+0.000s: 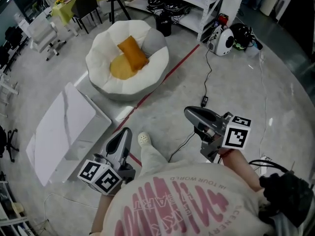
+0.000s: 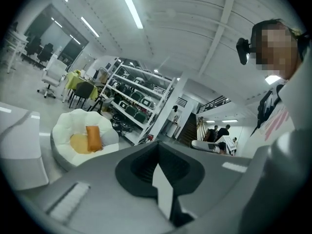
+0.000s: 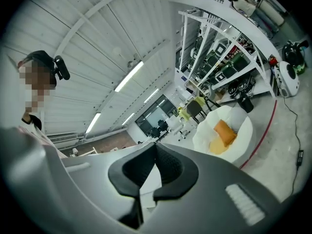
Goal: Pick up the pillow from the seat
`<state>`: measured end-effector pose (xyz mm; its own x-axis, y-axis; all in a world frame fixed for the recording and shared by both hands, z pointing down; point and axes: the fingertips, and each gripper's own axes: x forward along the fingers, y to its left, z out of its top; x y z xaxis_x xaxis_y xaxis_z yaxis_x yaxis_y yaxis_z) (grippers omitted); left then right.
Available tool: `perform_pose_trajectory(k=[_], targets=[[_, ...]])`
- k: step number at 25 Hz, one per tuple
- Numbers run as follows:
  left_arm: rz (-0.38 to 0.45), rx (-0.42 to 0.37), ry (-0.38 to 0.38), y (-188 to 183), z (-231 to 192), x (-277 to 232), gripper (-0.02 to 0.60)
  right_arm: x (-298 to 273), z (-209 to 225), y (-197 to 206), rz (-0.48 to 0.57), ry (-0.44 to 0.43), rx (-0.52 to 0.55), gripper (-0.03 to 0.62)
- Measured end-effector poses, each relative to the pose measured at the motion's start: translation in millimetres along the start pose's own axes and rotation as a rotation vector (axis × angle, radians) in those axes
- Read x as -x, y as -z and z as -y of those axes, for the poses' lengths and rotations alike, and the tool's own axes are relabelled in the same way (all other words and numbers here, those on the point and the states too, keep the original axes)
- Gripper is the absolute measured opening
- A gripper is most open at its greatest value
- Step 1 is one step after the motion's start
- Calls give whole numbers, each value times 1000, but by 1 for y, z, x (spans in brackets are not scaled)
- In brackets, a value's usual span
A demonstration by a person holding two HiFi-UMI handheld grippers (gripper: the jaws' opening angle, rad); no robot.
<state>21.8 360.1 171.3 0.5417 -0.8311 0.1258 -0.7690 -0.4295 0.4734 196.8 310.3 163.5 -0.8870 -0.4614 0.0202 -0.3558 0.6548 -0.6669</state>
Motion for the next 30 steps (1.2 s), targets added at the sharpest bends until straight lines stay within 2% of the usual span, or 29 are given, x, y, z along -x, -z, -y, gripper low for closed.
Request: perform_pose_trajectory(k=[4, 8, 18, 24, 30], targets=[[-5, 11, 28, -21, -32, -29, 17, -31, 16, -16, 8, 19, 1, 6], [7, -10, 61, -63, -60, -48, 17, -72, 20, -44, 27, 22, 14, 6], [20, -82, 53, -156, -156, -91, 17, -181, 49, -114, 88, 26, 38, 6], [20, -99, 54, -186, -219, -102, 17, -255, 66, -133, 96, 21, 56, 6], [11, -97, 48, -195, -259, -124, 17, -290, 91, -139, 79, 37, 49, 6]])
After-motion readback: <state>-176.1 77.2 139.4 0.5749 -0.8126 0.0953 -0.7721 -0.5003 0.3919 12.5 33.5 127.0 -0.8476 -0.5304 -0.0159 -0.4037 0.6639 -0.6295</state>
